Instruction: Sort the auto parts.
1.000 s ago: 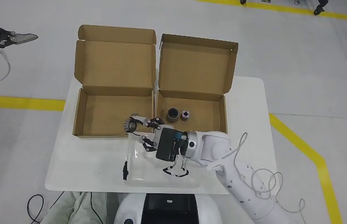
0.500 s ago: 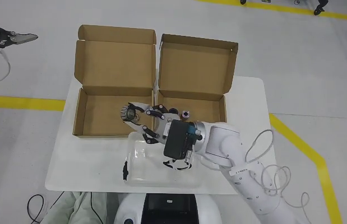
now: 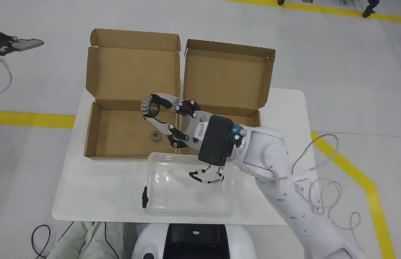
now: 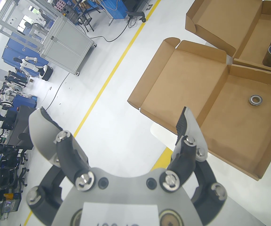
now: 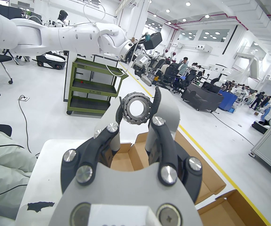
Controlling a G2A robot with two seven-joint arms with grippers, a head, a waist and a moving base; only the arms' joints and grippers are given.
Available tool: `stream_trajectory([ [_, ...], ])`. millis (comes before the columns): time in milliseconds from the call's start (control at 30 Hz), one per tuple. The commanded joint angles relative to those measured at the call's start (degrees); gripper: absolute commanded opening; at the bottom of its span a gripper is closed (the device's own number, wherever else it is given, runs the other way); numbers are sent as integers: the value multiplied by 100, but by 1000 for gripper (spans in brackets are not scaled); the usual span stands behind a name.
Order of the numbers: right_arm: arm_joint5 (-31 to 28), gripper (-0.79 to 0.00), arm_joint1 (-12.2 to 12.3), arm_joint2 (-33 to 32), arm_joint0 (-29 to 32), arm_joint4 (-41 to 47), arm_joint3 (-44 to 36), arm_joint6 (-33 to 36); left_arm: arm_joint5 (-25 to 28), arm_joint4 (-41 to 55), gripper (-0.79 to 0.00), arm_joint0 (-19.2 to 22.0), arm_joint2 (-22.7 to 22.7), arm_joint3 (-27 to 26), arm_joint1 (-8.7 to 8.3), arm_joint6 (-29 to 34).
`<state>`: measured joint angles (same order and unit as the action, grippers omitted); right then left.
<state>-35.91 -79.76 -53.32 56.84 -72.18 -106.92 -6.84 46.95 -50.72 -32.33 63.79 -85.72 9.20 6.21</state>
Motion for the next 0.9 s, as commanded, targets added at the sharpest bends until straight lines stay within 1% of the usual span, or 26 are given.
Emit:
stream_trajectory([
  [0, 11, -785, 3, -35, 0, 7, -19, -6, 0, 0, 0, 0, 0, 0, 0, 0],
  [367, -120, -785, 43, -146, 131, -36, -74, 3, 0, 0, 0, 0, 0, 0, 0, 0],
  [867, -96, -785, 33, 106, 313, -68, 947, 14, 0, 0, 0, 0, 0, 0, 0, 0],
])
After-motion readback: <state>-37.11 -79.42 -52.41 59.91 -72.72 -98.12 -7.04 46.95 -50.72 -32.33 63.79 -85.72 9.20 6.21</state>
